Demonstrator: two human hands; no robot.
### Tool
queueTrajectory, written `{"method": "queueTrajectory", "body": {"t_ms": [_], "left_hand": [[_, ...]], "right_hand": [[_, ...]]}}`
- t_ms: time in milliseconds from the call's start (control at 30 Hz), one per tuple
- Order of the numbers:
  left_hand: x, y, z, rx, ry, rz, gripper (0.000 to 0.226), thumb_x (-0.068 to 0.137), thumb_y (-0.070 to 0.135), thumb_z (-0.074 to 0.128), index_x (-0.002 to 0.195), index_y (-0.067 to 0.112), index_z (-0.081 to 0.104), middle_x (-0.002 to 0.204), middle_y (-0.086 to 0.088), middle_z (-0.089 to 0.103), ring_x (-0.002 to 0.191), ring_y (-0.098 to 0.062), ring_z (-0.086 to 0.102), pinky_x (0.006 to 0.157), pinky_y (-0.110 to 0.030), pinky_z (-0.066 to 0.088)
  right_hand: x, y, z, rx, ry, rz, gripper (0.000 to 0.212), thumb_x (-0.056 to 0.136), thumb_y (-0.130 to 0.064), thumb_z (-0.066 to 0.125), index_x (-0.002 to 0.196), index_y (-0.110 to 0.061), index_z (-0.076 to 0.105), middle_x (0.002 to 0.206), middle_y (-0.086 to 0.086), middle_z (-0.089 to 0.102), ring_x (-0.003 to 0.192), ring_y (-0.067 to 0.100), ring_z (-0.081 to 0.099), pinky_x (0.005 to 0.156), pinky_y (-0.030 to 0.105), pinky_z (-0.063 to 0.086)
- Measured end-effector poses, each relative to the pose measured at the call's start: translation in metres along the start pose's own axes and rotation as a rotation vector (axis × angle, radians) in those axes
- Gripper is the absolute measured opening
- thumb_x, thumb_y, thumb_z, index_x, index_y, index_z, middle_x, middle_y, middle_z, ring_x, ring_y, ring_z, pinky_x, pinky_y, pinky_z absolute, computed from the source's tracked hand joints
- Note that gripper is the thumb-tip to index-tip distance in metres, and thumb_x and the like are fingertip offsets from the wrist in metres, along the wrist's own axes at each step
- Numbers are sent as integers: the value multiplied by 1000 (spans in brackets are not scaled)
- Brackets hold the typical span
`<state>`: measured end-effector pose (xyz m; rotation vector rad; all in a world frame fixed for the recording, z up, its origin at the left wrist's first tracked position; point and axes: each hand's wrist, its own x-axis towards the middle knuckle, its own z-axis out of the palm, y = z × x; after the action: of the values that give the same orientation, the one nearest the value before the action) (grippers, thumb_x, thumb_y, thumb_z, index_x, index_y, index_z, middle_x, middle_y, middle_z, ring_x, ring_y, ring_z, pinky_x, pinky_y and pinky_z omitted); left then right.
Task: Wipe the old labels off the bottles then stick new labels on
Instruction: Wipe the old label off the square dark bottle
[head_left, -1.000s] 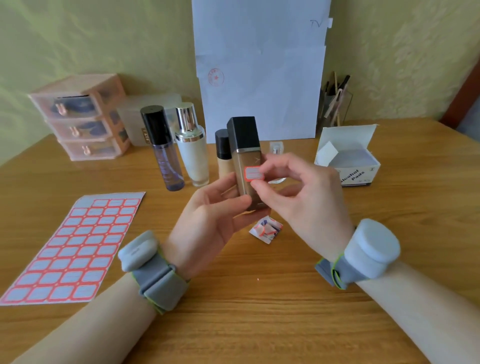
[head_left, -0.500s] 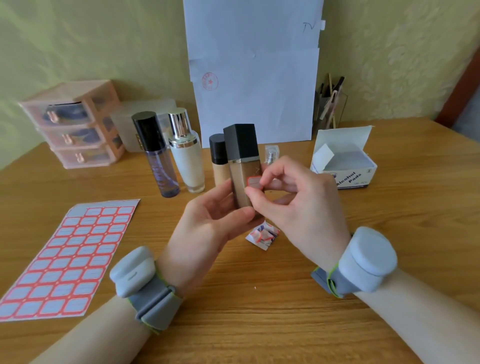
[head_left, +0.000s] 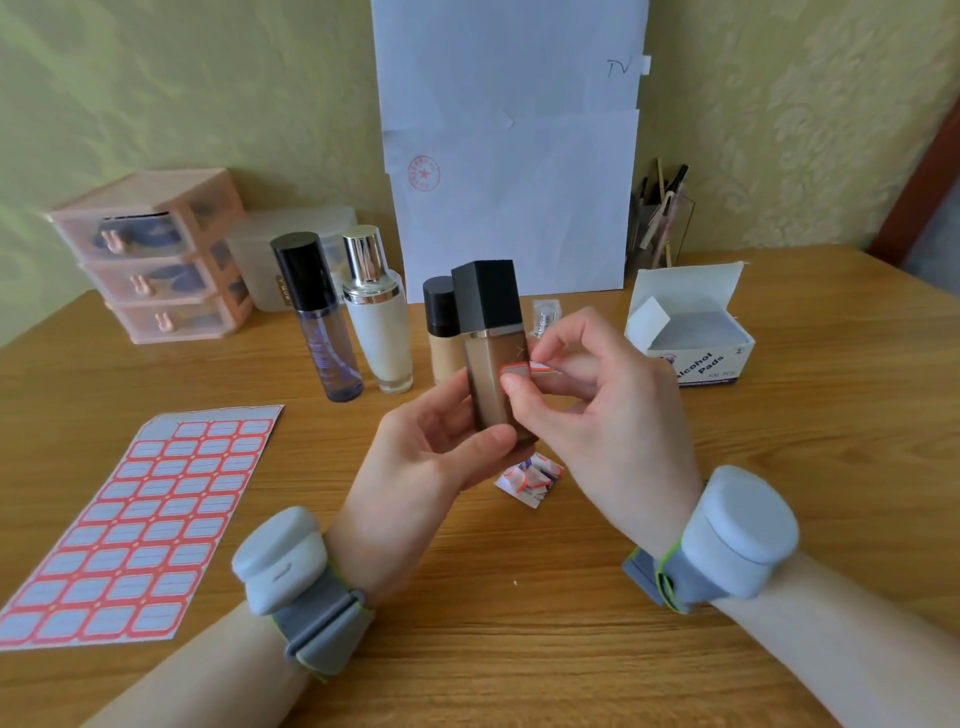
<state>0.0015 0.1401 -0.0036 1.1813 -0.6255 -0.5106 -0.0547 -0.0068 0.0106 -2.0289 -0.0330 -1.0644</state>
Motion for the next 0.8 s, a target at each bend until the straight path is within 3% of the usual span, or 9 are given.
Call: {"method": "queueTrajectory", "body": {"t_ms": [100,300,500,633,733,800], "left_hand": [[1,0,-2,-15,9,-17,45,89,-6,61,134,5,58,123,-19,71,115,-33,68,100,-43,55],[1,3,-3,-49,-12,-8,49,88,-3,59,136,3,56,125,-18,69,117,-31,67,98,-40,55],[0,1,-3,-2,-12,7,48,87,1,58,135,6,57,127,-15,69,120,-30,65,100,-42,54],[0,2,-2,3,-27,0,48,88,1,57,136,5,57,127,-17,69,121,-34,64,102,-45,53],[1,3,-2,-22,-26,-8,45,88,1,57,133,4,59,124,-18,70,117,-33,67,97,-39,56],[1,4,-2,-52,-24,-11,44,88,0,58,131,4,60,120,-19,72,112,-31,70,93,-35,57]], "right_hand": [[-1,2,3,31,-28,5,17,89,-15,69,97,-22,55,88,-13,75,85,-7,70,67,15,56],[-1,0,0,39,-72,-6,22,84,-25,76,93,-25,56,90,-11,76,87,-9,69,61,4,45],[0,-2,-3,4,-51,-50,20,85,-25,75,90,-24,56,81,-8,76,80,-5,71,58,12,49],[0,-4,-1,-104,-11,-130,15,88,-26,72,89,-22,57,69,-6,73,67,6,71,56,22,52],[1,-1,-2,-98,-24,-118,8,94,-25,65,94,-18,61,76,-12,73,75,-3,70,58,14,52],[2,2,-3,-78,-53,-108,9,99,-18,57,102,-13,63,76,-26,64,71,-16,62,60,5,46]]}}
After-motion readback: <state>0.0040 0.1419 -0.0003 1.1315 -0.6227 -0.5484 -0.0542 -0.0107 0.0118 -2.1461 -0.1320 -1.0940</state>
